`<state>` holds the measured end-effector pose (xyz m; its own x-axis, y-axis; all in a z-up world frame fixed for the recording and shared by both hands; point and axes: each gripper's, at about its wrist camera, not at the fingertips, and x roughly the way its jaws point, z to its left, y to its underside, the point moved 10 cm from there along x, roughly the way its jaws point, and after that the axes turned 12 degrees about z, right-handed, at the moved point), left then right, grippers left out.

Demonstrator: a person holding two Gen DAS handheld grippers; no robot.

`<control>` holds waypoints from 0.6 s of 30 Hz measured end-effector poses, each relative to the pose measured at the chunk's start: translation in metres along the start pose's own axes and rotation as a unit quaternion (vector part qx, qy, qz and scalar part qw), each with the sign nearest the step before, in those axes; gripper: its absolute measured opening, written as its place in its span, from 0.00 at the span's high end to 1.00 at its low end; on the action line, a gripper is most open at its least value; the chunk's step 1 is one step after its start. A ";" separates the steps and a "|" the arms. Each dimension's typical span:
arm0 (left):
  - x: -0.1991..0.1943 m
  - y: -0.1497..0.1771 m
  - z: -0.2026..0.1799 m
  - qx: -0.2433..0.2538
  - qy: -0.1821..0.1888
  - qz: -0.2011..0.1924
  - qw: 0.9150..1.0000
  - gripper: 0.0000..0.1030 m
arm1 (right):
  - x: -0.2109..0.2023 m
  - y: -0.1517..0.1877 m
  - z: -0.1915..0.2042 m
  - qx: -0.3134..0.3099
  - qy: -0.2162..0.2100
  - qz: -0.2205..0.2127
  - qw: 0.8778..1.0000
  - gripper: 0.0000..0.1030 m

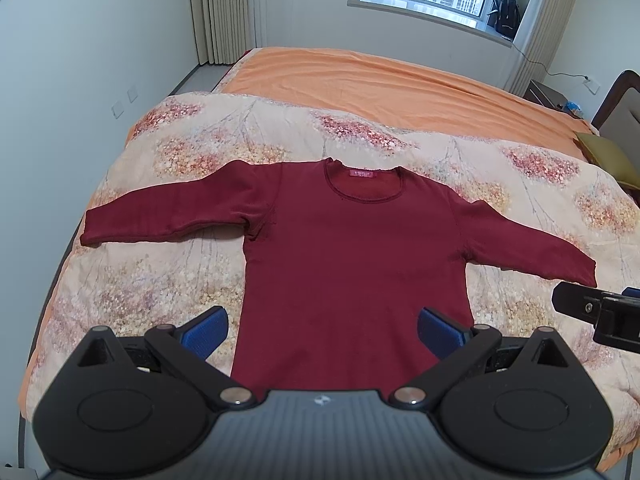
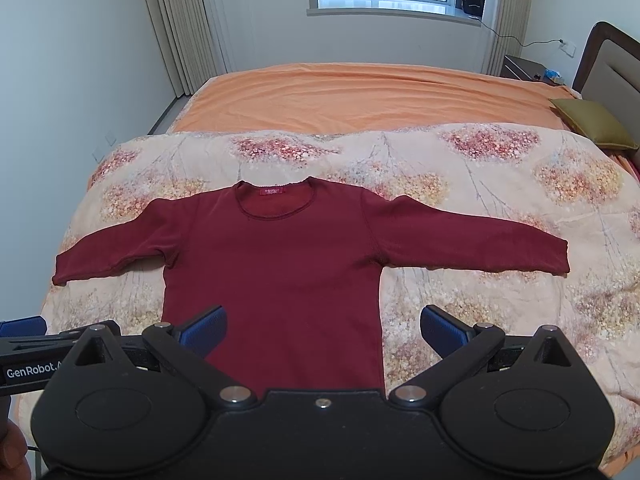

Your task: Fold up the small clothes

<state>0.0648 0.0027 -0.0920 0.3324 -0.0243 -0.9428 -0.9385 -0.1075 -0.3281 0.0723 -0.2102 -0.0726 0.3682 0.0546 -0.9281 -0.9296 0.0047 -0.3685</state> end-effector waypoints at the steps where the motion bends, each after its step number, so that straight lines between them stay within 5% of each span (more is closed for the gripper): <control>1: 0.000 0.000 0.000 0.000 0.000 0.000 1.000 0.00 | 0.000 0.000 0.000 0.000 0.000 0.000 1.000 0.00; 18: 0.001 0.001 0.000 0.000 0.002 0.001 1.000 0.00 | 0.000 -0.001 0.001 0.000 -0.001 0.001 1.000 0.00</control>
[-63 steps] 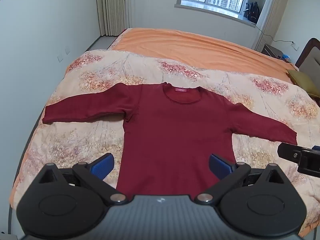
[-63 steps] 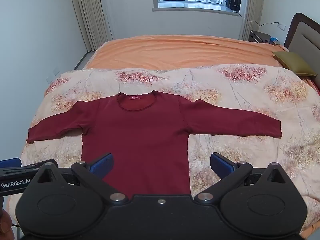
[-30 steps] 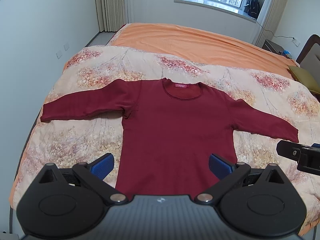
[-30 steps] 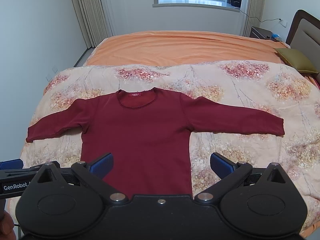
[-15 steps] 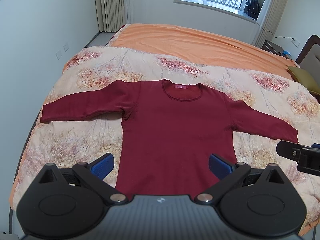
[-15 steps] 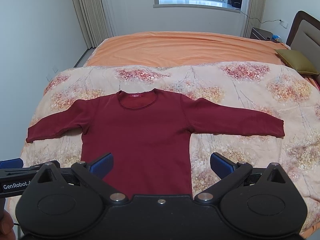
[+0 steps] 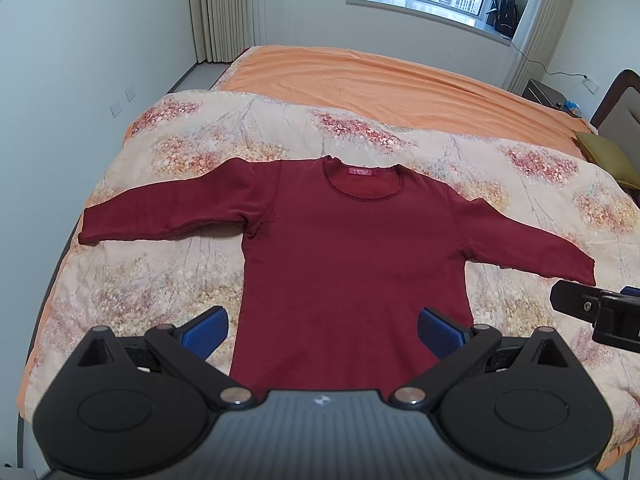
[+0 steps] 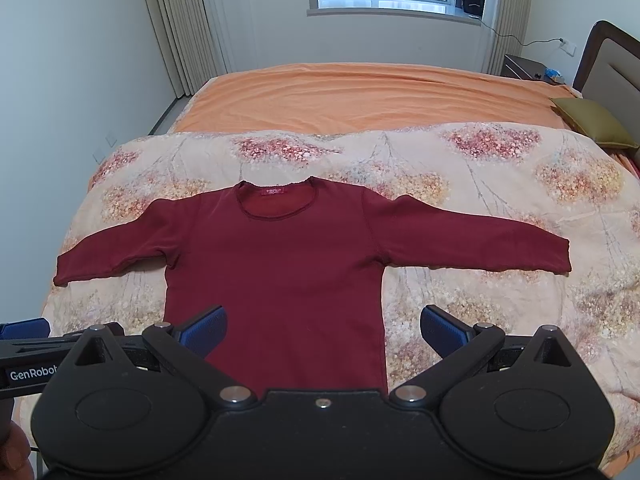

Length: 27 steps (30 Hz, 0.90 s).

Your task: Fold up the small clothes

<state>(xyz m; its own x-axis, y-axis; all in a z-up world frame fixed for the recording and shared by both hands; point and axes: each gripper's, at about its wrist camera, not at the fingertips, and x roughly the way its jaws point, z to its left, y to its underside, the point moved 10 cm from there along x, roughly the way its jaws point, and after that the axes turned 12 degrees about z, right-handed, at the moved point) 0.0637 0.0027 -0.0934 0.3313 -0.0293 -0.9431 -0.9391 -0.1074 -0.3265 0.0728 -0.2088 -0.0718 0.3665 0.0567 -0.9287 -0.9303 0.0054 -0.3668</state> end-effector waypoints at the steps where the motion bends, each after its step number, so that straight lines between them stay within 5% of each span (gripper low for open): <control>1: 0.000 0.000 0.000 0.000 0.000 0.000 1.000 0.00 | 0.000 0.000 0.001 0.000 0.000 0.000 1.000 0.00; 27: 0.009 -0.002 0.004 0.017 0.034 0.002 0.999 0.00 | -0.003 0.005 0.012 0.005 0.006 -0.012 1.000 0.00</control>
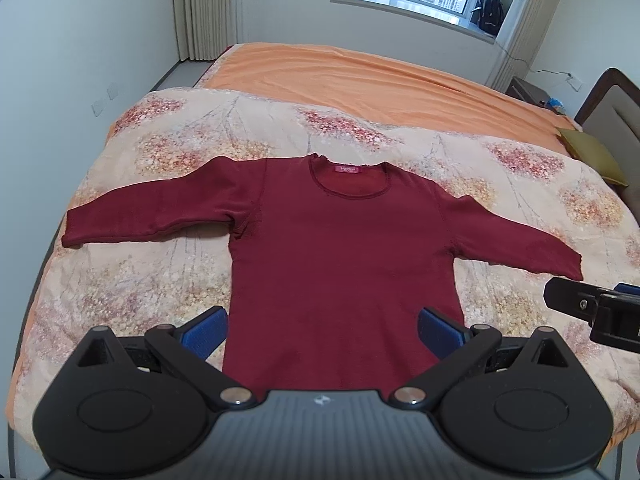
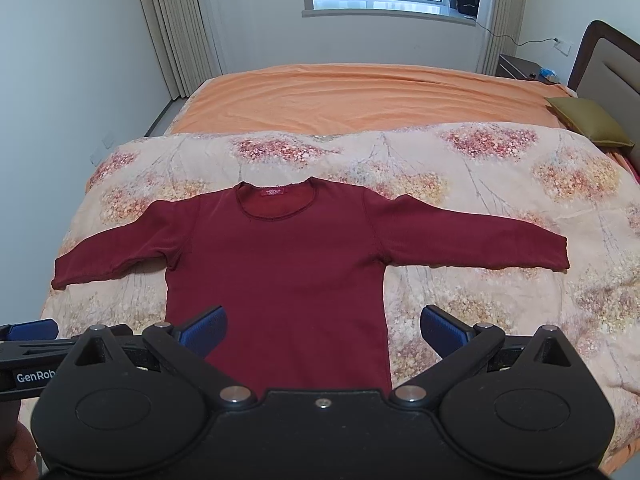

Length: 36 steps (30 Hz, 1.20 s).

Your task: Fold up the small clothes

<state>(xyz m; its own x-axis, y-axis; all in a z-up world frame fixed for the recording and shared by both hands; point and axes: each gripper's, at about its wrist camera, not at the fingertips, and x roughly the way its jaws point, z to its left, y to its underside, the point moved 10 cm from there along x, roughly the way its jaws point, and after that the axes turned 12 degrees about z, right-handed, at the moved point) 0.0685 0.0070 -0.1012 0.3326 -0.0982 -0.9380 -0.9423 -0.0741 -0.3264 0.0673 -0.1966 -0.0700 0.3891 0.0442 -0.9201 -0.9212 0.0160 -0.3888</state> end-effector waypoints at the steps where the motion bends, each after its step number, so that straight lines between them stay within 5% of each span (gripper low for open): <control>1: 0.000 -0.001 0.001 0.002 0.007 -0.003 1.000 0.00 | -0.002 0.000 0.002 0.001 -0.003 -0.006 1.000 0.00; 6: 0.003 0.000 0.012 0.003 0.047 -0.021 0.999 0.00 | -0.013 0.001 0.012 0.013 -0.042 -0.041 0.998 0.00; 11: 0.023 0.016 0.036 0.005 0.108 -0.014 0.994 0.00 | 0.003 0.018 0.006 0.048 -0.061 -0.015 0.997 0.00; 15: 0.049 0.040 0.069 0.005 0.095 0.003 0.996 0.00 | 0.021 0.037 -0.015 0.061 -0.022 0.011 0.998 0.02; 20: 0.055 0.053 0.102 0.013 0.069 -0.039 0.997 0.00 | -0.003 0.036 -0.053 0.046 0.058 -0.091 0.993 0.00; 24: 0.087 0.061 0.114 -0.005 0.083 0.006 0.996 0.00 | 0.068 0.075 -0.088 0.105 0.006 0.039 0.994 0.06; 25: 0.100 0.066 0.118 -0.013 0.084 0.027 0.996 0.00 | 0.080 0.086 -0.094 0.124 -0.009 0.039 0.991 0.14; 31: 0.157 0.102 0.130 -0.029 0.056 0.076 0.995 0.01 | 0.144 0.132 -0.098 0.098 -0.010 0.063 0.993 0.13; 36: 0.182 0.114 0.109 -0.026 0.070 0.095 0.993 0.10 | 0.177 0.122 -0.114 0.058 -0.006 0.064 0.996 0.14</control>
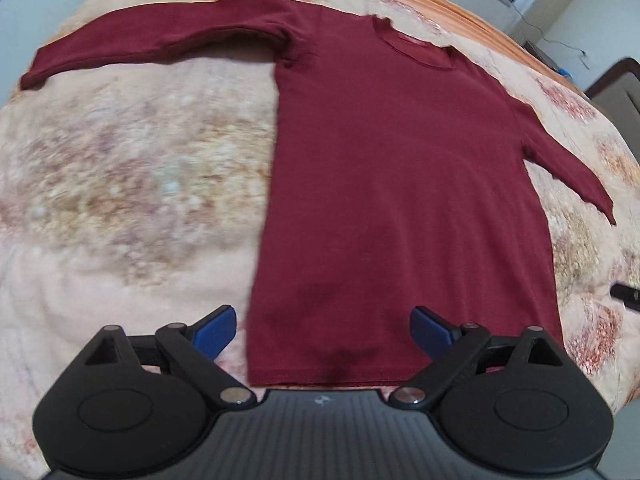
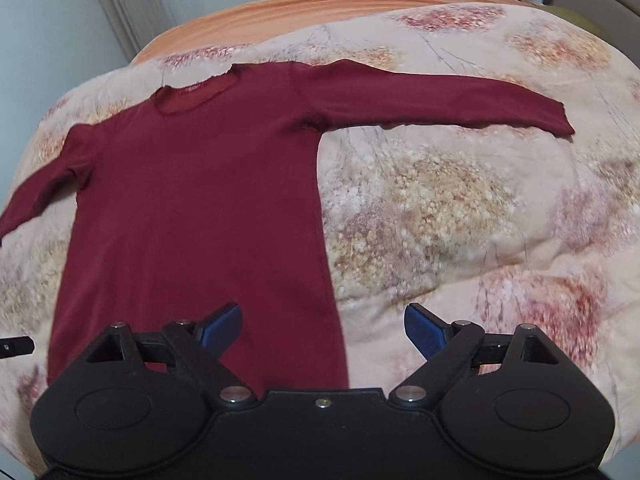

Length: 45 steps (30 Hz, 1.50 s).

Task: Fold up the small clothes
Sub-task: 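Reach the right tool to a sleeve cuff and close on it, then carry the held sleeve across the shirt body and open the right tool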

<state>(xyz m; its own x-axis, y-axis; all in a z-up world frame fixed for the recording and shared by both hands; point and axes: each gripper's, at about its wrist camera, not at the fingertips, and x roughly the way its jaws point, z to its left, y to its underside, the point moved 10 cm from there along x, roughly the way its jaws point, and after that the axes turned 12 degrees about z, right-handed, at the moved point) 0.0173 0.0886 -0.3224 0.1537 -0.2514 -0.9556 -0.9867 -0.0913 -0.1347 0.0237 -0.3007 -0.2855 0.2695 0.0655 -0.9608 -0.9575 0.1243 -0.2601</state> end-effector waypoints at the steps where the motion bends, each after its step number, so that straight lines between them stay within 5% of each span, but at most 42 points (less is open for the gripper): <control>1: 0.003 -0.002 -0.010 0.012 0.000 0.001 1.000 0.11 | 0.001 -0.009 -0.010 0.008 -0.004 -0.006 1.000 0.14; 8: 0.005 -0.031 -0.102 0.070 0.006 -0.024 0.997 0.13 | 0.000 -0.105 -0.157 0.125 -0.034 -0.063 0.990 0.21; 12: 0.019 -0.058 -0.171 0.084 -0.002 -0.038 0.996 0.21 | 0.025 -0.148 -0.265 0.203 -0.056 -0.073 0.975 0.29; 15: 0.038 -0.079 -0.230 0.104 -0.001 -0.043 0.994 0.28 | 0.052 -0.168 -0.330 0.255 -0.081 -0.071 0.961 0.46; 19: 0.066 -0.109 -0.305 0.137 0.005 -0.059 0.989 0.29 | 0.090 -0.186 -0.386 0.310 -0.121 -0.074 0.940 0.47; 24: 0.102 -0.147 -0.384 0.163 0.008 -0.058 0.985 0.30 | 0.135 -0.201 -0.414 0.361 -0.190 -0.067 0.910 0.48; 27: 0.121 -0.166 -0.421 0.174 0.014 -0.054 0.983 0.27 | 0.153 -0.212 -0.420 0.371 -0.220 -0.068 0.899 0.75; 28: 0.128 -0.172 -0.432 0.181 0.011 -0.054 0.982 0.27 | 0.155 -0.215 -0.423 0.375 -0.233 -0.068 0.895 0.94; 31: 0.148 -0.196 -0.456 0.189 0.006 -0.054 0.981 0.25 | 0.142 -0.225 -0.439 0.380 -0.264 -0.089 0.882 0.94; 38: 0.203 -0.251 -0.474 0.169 0.005 -0.050 0.984 0.25 | 0.089 -0.235 -0.475 0.339 -0.263 -0.122 0.895 0.98; 42: 0.243 -0.263 -0.463 0.146 -0.002 -0.013 0.989 0.20 | 0.096 -0.216 -0.505 0.364 -0.219 -0.119 0.897 1.00; 45: 0.244 -0.264 -0.469 0.174 -0.010 -0.025 0.984 0.18 | 0.102 -0.202 -0.512 0.366 -0.216 -0.095 0.900 1.00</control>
<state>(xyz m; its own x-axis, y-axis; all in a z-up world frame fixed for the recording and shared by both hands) 0.3400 -0.4006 -0.3974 0.2043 -0.2346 -0.9504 -0.9374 0.2328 -0.2590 0.1917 -0.8263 -0.3801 0.5866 0.3339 -0.7378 -0.6096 0.7819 -0.1307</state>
